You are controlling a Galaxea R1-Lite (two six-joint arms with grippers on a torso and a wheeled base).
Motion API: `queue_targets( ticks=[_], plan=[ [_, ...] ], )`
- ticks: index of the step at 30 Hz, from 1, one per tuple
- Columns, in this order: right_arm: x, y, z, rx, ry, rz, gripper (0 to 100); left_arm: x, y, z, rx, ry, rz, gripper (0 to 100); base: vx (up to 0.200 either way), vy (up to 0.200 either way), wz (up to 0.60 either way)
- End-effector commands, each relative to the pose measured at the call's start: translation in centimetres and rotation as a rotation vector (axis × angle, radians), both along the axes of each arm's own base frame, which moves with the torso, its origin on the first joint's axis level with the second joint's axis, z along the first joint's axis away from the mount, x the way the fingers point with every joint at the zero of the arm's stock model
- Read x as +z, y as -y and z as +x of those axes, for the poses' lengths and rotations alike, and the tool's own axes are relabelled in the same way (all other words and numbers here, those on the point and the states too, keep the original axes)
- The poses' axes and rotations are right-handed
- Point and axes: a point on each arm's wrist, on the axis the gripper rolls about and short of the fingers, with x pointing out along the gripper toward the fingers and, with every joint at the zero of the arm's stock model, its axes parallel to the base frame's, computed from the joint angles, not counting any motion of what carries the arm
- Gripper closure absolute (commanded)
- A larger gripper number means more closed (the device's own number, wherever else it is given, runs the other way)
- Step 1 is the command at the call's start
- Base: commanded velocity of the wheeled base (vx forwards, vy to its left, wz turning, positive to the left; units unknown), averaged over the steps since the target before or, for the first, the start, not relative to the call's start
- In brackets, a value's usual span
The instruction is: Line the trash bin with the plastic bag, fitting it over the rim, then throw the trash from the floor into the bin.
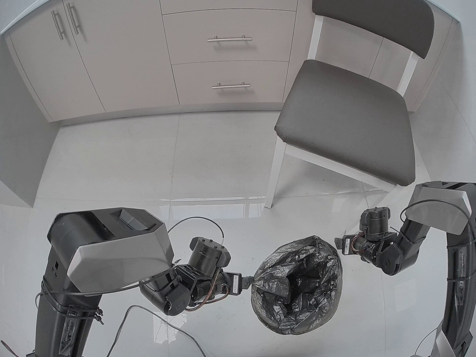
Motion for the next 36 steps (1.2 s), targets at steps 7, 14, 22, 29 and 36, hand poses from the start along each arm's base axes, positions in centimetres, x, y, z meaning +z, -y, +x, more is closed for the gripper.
queue_targets(
  ticks=[7, 14, 22, 29, 36],
  plan=[
    [6.2, -5.3, -5.0, 0.193, 0.079, 0.034, 0, 0.1, 0.0, 0.0, 0.003, 0.021, -0.019, 0, 0.000, 0.000, 0.00],
    [2.6, -7.7, -6.2, 0.258, -0.024, 0.006, 0, 0.0, -0.1, 0.0, 0.003, 0.027, -0.024, 0, 0.000, 0.000, 0.00],
    [-0.4, -7.2, -4.7, 0.202, -0.068, -0.025, 0, 0.0, -0.1, 0.0, 0.002, 0.027, -0.023, 0, 0.000, 0.000, 0.00],
    [-1.9, -6.5, -2.6, 0.162, -0.058, -0.025, 0, 0.0, -0.1, 0.0, 0.002, 0.026, -0.022, 0, 0.000, 0.000, 0.00],
    [-2.0, -6.5, -2.0, 0.158, -0.056, -0.029, 0, 0.0, 0.0, 0.0, 0.001, 0.027, -0.023, 0, 0.000, 0.000, 0.00]
  ],
)
